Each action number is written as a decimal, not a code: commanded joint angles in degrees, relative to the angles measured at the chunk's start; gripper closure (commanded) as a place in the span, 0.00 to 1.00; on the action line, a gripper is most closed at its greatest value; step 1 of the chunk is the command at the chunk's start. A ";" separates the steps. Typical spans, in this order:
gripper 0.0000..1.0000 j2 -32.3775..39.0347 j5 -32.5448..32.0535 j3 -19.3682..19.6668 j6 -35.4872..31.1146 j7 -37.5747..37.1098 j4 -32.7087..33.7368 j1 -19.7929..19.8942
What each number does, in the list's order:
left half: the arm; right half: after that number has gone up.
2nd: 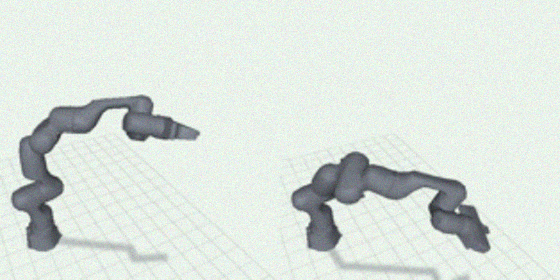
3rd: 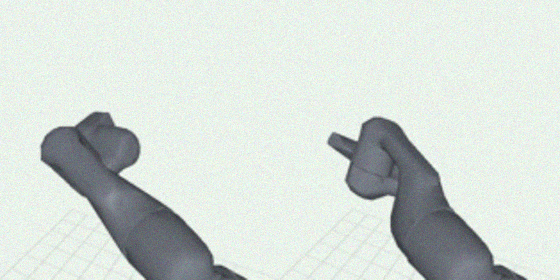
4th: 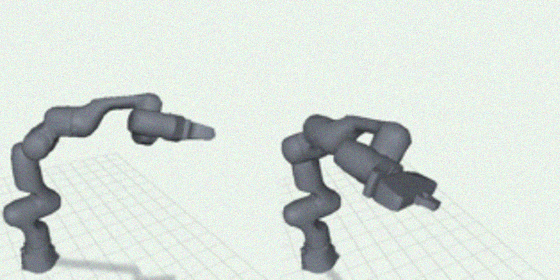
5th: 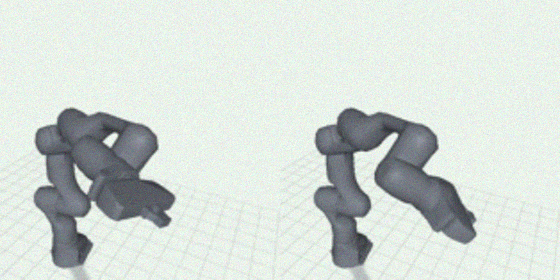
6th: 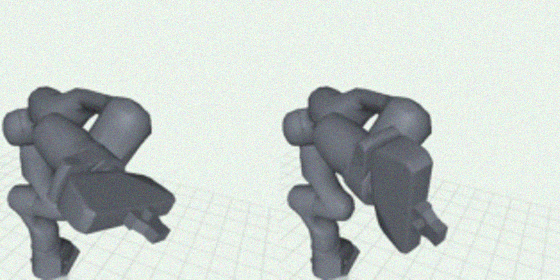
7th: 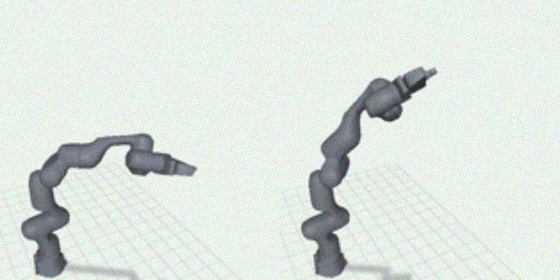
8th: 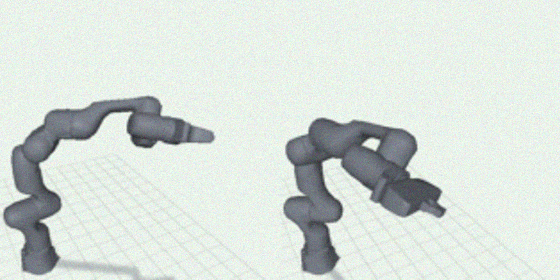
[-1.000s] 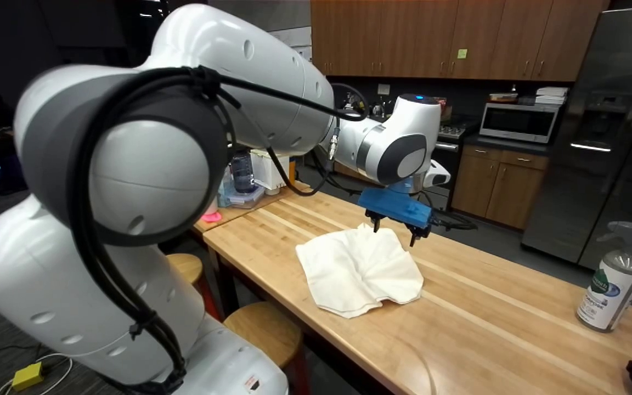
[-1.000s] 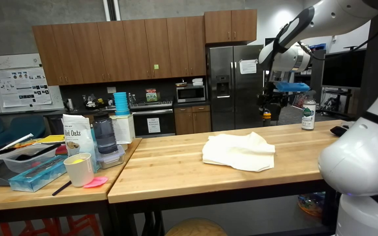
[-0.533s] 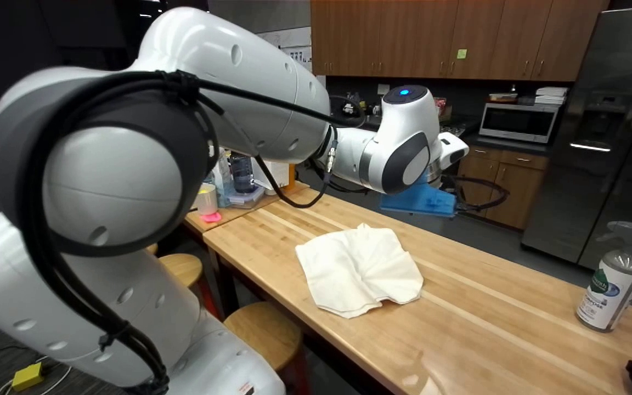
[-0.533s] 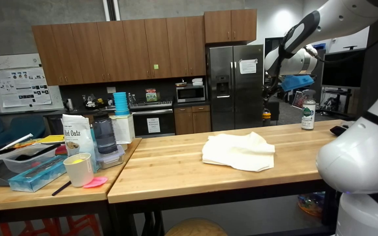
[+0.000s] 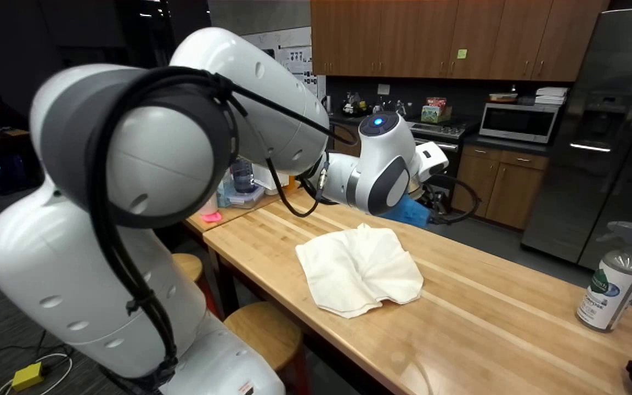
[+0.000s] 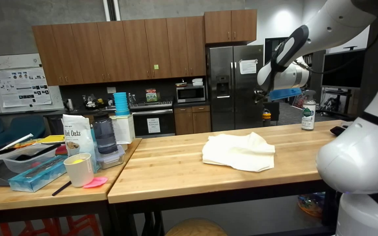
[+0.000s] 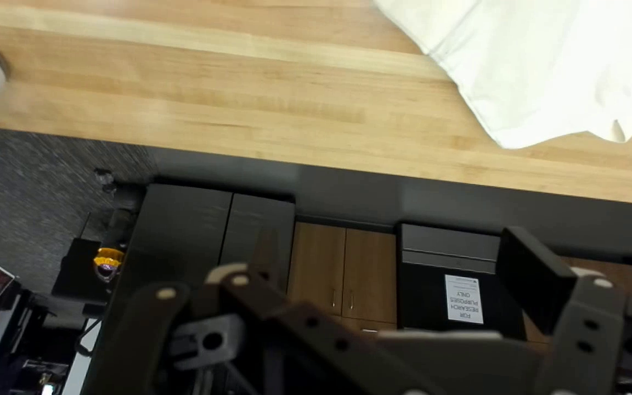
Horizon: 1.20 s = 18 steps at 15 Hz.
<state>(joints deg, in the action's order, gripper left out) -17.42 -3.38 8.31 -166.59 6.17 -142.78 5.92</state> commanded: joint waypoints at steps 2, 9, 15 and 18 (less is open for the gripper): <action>0.00 6.90 3.46 -1.74 -6.15 -3.51 -0.57 -1.75; 0.00 10.13 13.27 -2.07 11.09 0.25 4.01 -8.71; 0.00 13.63 18.10 -5.29 20.91 0.61 9.84 -8.86; 0.00 15.46 17.28 -6.23 23.38 -0.24 10.51 -8.33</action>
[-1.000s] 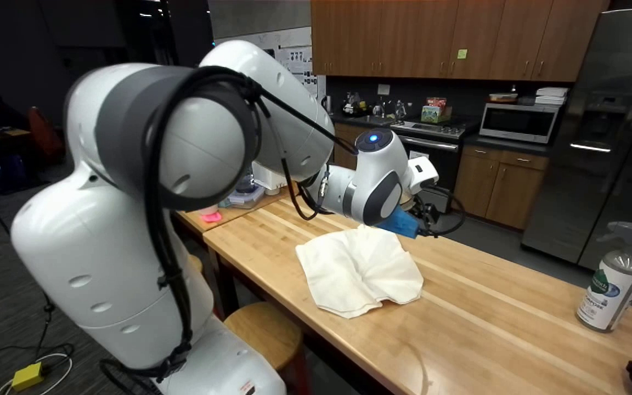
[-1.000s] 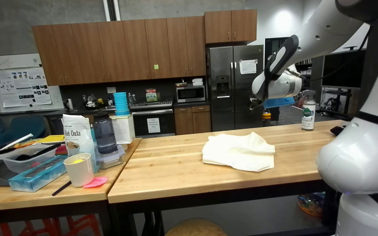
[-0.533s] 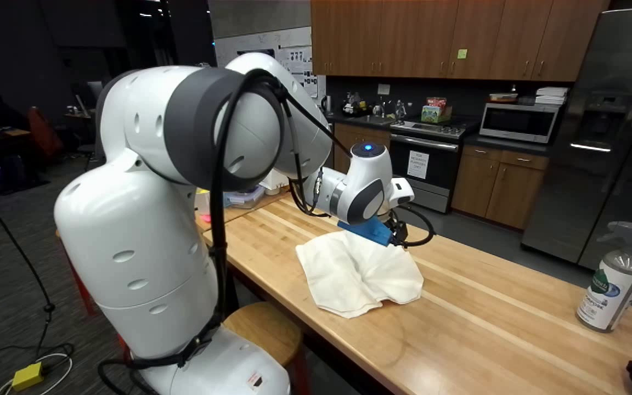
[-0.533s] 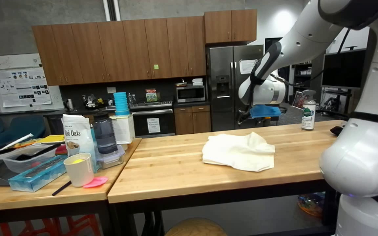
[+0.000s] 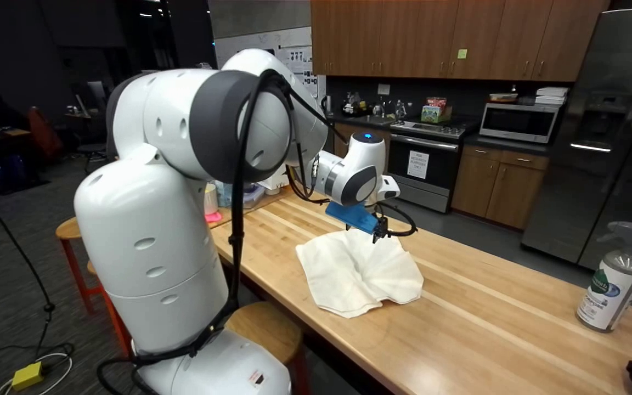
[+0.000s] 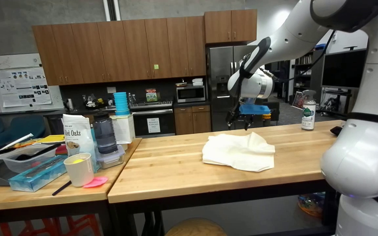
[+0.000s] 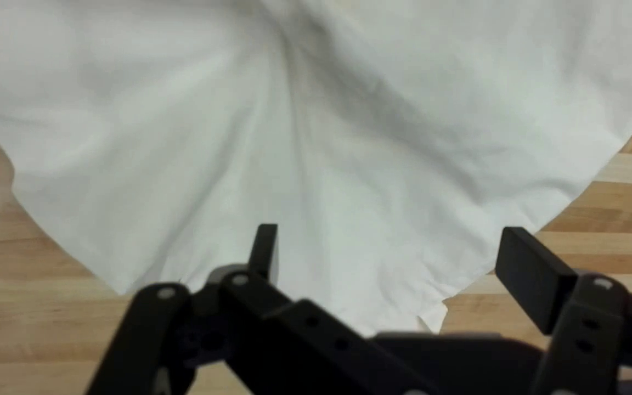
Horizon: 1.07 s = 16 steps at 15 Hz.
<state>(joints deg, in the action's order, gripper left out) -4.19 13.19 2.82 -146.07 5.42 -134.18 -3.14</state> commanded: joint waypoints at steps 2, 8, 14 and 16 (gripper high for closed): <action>0.00 3.28 0.36 -1.13 3.05 -0.45 2.35 0.95; 0.00 5.72 -1.43 -1.48 3.25 -0.85 4.68 1.50; 0.00 5.49 3.61 -1.74 7.80 10.62 5.80 2.07; 0.00 5.67 7.48 -1.81 10.52 17.24 6.42 2.31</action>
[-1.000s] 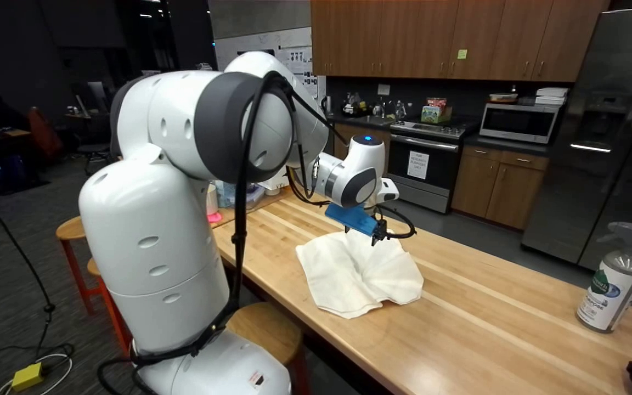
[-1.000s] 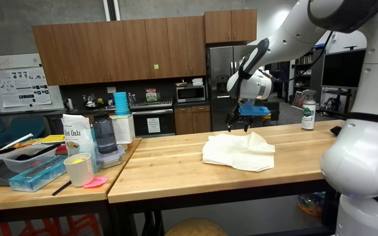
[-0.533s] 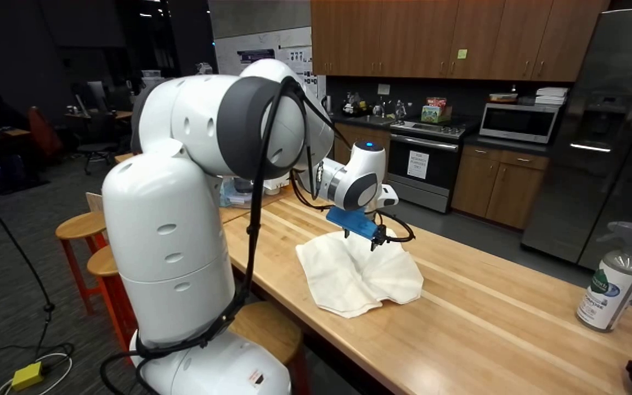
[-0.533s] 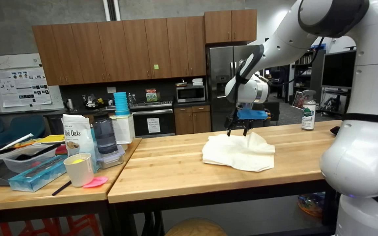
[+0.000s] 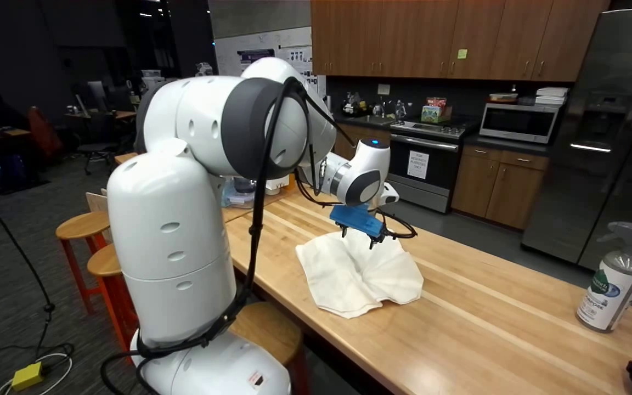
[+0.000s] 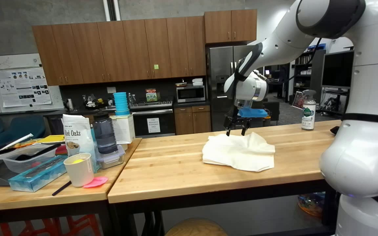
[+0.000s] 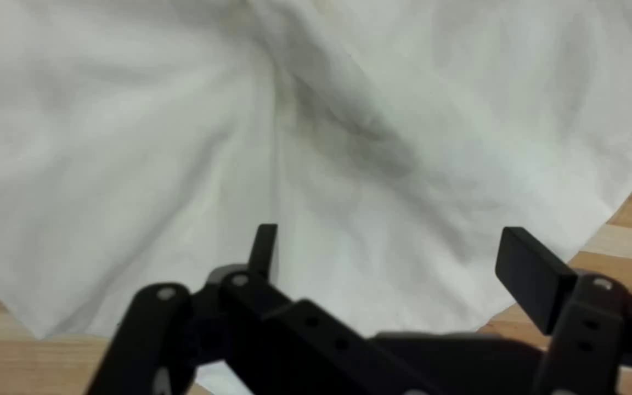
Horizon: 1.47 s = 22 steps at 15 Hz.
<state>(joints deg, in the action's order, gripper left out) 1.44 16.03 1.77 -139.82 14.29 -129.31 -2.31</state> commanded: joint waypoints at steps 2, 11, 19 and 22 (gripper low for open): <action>0.00 0.46 6.63 -0.64 6.71 13.57 2.29 1.76; 0.00 5.40 3.08 -0.51 16.21 30.52 7.46 3.80; 0.00 8.62 -11.37 -1.00 19.63 33.18 8.39 3.85; 0.00 9.31 -17.40 -1.15 15.00 28.90 9.84 3.06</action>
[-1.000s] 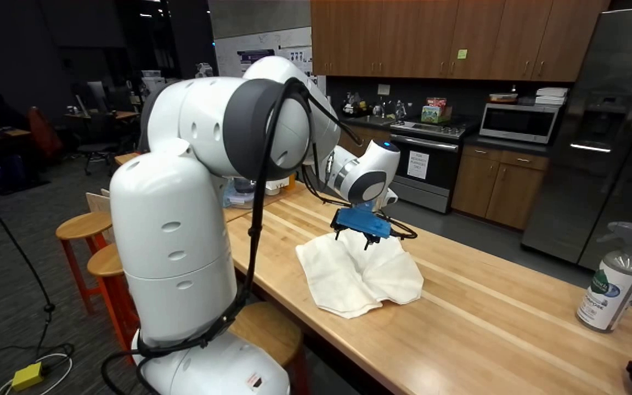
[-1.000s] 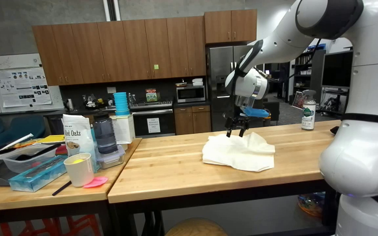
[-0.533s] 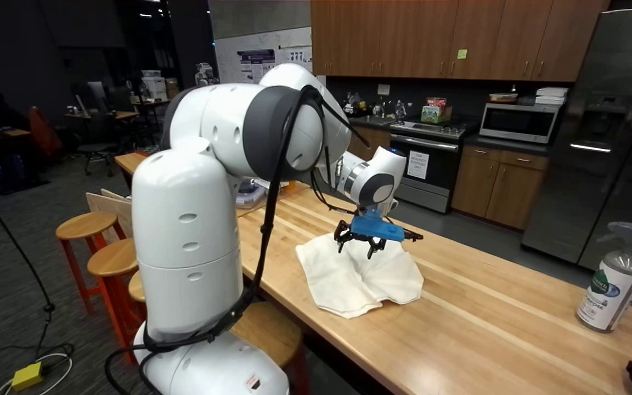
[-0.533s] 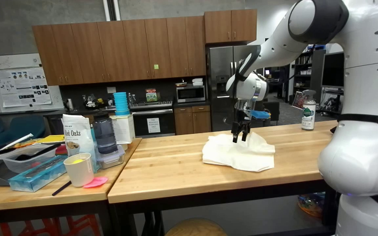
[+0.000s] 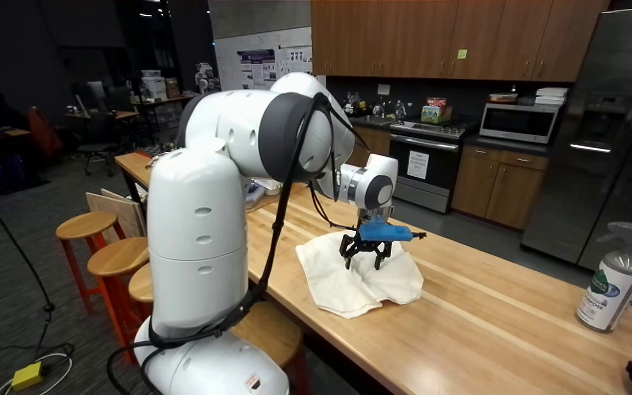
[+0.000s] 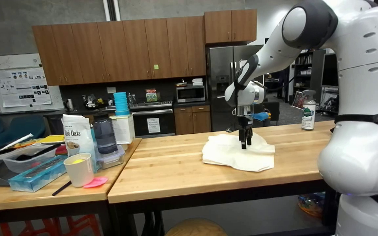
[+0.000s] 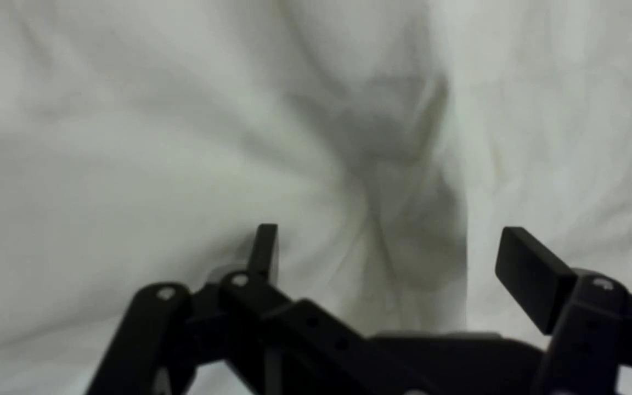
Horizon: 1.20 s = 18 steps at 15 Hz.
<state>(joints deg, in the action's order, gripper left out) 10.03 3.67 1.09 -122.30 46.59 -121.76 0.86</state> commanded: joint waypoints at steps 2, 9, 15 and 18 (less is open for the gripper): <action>0.00 1.51 -7.67 -0.86 -8.81 -6.56 3.25 -0.55; 0.00 2.94 -13.18 -1.99 -15.91 -22.33 2.33 -2.34; 0.00 1.16 -12.20 -3.32 -14.75 -29.78 4.46 -3.03; 0.00 0.75 -11.22 -3.76 -13.51 -31.14 6.74 -3.15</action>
<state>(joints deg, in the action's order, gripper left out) 12.38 -7.85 -2.29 -137.26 17.31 -116.22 -2.36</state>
